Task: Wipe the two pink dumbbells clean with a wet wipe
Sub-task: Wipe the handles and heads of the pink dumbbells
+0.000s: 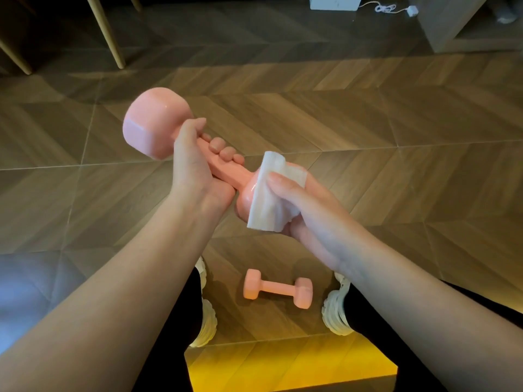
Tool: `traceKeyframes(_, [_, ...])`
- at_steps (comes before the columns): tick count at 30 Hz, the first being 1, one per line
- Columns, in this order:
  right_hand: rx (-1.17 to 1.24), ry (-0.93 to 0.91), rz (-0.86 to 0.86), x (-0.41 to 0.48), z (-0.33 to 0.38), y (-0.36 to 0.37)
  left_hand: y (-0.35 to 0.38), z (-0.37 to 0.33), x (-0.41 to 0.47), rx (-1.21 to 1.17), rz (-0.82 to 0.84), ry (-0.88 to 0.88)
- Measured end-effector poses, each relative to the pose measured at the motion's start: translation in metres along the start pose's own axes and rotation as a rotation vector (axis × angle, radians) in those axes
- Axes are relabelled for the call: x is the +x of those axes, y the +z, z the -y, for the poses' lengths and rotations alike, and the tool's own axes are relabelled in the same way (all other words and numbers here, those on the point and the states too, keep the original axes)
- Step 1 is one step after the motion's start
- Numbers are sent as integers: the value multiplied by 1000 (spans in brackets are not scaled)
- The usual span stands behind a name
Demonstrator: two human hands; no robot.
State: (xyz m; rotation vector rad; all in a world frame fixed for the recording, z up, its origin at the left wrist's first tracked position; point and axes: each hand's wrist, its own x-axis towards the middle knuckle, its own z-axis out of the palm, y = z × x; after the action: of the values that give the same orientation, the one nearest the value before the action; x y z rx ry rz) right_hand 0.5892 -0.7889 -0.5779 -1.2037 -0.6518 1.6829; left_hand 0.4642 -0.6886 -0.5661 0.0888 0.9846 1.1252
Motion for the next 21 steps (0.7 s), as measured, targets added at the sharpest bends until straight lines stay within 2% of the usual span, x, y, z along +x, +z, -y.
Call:
traceKeyframes(5, [-53, 83, 9, -1, 1, 2, 0, 3, -3, -20, 3, -1])
traceKeyframes(8, [-108, 53, -30, -1, -3, 4, 1, 5, -4, -5, 3, 0])
traceKeyframes(10, [-94, 19, -44, 0, -3, 5, 2, 6, -4, -9, 9, -14])
traceKeyframes(12, [-36, 64, -63, 2, -1, 5, 3, 7, -3, 4, 13, -27])
traceKeyframes(21, [46, 100, 113, 1, 7, -6, 2, 4, -2, -47, -6, -24])
